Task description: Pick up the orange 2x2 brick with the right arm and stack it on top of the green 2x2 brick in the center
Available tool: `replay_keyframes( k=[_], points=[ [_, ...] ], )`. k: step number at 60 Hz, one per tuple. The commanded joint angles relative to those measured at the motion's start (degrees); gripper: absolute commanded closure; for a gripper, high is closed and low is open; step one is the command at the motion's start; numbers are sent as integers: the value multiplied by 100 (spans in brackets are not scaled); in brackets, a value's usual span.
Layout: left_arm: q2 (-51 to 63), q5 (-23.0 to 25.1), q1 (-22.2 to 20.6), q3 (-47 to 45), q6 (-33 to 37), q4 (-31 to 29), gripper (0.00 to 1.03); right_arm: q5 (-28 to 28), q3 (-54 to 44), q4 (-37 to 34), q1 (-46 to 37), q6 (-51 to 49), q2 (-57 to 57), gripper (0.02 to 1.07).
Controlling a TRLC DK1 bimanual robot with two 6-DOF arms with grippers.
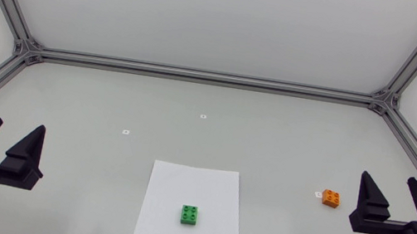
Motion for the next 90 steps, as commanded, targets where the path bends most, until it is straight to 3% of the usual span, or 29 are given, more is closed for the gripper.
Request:
replay_keyframes(
  k=[1, 23, 34, 49, 71, 79, 90],
  points=[
    [-45, 23, 22, -235, 75, -87, 4, 5, -137, 49, 34, 133, -60, 6],
    [-45, 23, 22, -235, 75, -87, 4, 40, -145, 93, 236, 142, -69, 7],
    [-45, 23, 22, -235, 75, -87, 4, 295, -128, 444, 148, 142, -69, 6],
    [-45, 23, 22, -235, 75, -87, 4, 330, 496, 488, 130, 133, 115, 7],
    [-45, 23, 22, -235, 75, -87, 4, 567, 2254, 506, 34, 142, 2673, 6],
    [-45, 23, 22, -235, 75, -87, 4, 567, 2913, -4, -54, 274, 3517, 6],
    [-45, 23, 22, -235, 75, -87, 4, -92, 3616, -689, -634, 520, 4624, 6]
  ],
)
